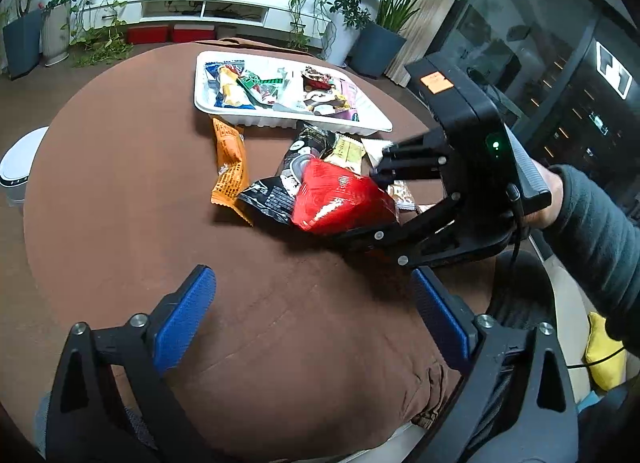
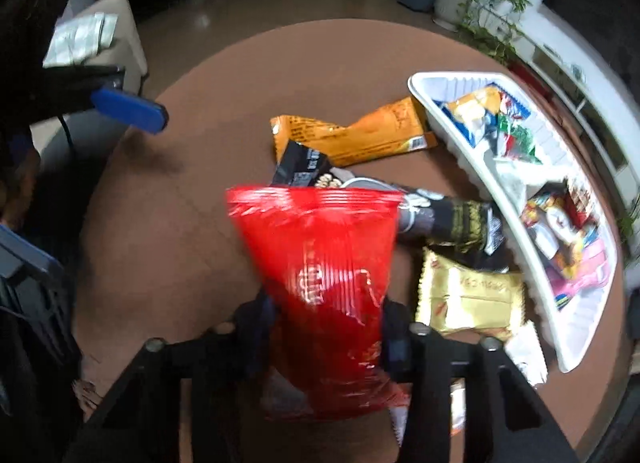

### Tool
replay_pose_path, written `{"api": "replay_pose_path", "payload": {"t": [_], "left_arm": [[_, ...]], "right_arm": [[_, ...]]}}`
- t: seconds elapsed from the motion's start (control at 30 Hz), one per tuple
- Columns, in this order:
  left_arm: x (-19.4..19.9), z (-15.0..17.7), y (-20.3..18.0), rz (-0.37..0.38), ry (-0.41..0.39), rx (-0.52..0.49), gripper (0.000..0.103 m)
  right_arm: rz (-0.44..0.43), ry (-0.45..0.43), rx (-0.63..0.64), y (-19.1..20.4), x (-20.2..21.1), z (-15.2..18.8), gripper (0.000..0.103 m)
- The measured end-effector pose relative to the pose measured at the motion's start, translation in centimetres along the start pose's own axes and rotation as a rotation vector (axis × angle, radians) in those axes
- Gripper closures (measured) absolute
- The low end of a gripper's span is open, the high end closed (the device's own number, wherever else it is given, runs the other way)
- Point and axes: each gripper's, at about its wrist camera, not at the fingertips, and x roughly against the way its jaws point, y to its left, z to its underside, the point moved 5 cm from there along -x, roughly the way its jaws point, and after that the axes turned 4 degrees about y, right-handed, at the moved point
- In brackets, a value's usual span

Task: Organize snacks
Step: 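Grasp the black sesame packet with the left tool while the right tool grasps the red bag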

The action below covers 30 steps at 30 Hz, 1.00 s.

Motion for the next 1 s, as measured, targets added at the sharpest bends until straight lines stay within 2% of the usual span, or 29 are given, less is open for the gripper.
{"api": "replay_pose_path", "payload": {"t": [0.07,0.13,0.17,0.23,0.5,0.63,0.8,0.93,1.0], "left_arm": [[0.1,-0.2,0.1,0.0,0.0,-0.001,0.014],[0.1,-0.3,0.3,-0.002,0.001,0.0,0.029],[0.0,-0.4,0.4,-0.004,0.004,-0.001,0.031],[-0.3,-0.5,0.4,-0.01,0.011,-0.003,0.031],[-1.5,-1.4,0.3,-0.034,0.046,-0.027,0.031],[-2.8,-3.1,0.0,-0.065,0.071,-0.068,0.031],[-6.2,-6.7,-0.6,-0.118,0.157,-0.16,0.031],[-9.3,-9.3,-0.7,-0.175,0.219,-0.226,0.045],[-11.3,-9.7,-0.7,-0.194,0.276,-0.26,0.051]], "right_arm": [[-0.006,-0.018,-0.034,0.3,0.2,0.5,0.065],[-0.015,-0.039,-0.075,0.5,0.4,1.0,0.068],[-0.023,-0.055,-0.099,0.7,0.7,1.4,0.069],[-0.048,-0.083,-0.149,1.1,1.2,2.1,0.073],[-0.057,-0.134,-0.344,2.0,1.9,4.6,0.074],[-0.04,-0.14,-0.47,1.9,2.3,6.2,0.074],[-0.023,-0.137,-0.566,1.4,2.6,7.8,0.074],[-0.027,-0.137,-0.582,1.0,2.7,8.2,0.074],[-0.034,-0.134,-0.581,1.1,2.7,8.3,0.074]]}}
